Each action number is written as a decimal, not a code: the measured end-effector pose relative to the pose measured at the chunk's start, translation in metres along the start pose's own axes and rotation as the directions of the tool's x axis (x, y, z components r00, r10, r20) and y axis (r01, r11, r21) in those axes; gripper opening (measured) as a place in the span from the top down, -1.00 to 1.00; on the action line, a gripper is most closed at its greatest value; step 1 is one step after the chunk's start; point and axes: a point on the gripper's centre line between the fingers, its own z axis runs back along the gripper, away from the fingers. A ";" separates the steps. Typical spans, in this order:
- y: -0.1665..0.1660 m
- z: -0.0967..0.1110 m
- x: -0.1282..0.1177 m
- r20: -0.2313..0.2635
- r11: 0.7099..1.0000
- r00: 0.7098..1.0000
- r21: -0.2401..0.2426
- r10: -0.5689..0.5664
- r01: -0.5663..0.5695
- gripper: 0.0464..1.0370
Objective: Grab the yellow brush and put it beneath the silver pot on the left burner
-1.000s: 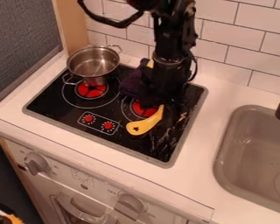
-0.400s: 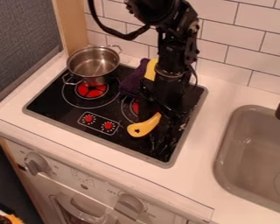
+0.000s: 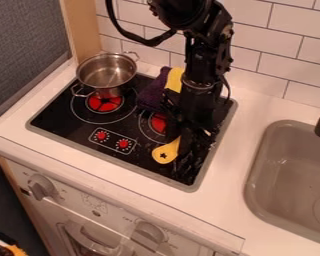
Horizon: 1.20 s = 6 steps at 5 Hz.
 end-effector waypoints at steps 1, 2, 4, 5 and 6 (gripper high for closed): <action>-0.009 0.004 -0.012 0.010 1.000 1.000 -0.012 -0.006 0.007 0.41; -0.007 0.025 -0.029 0.060 0.999 0.998 -0.022 0.026 -0.025 0.45; 0.077 0.032 -0.080 0.111 0.947 0.941 -0.050 0.320 -0.317 0.45; 0.122 0.021 -0.106 0.091 0.905 0.901 -0.020 0.425 -0.425 0.45; 0.157 0.008 -0.130 0.076 0.870 0.867 -0.015 0.492 -0.492 0.45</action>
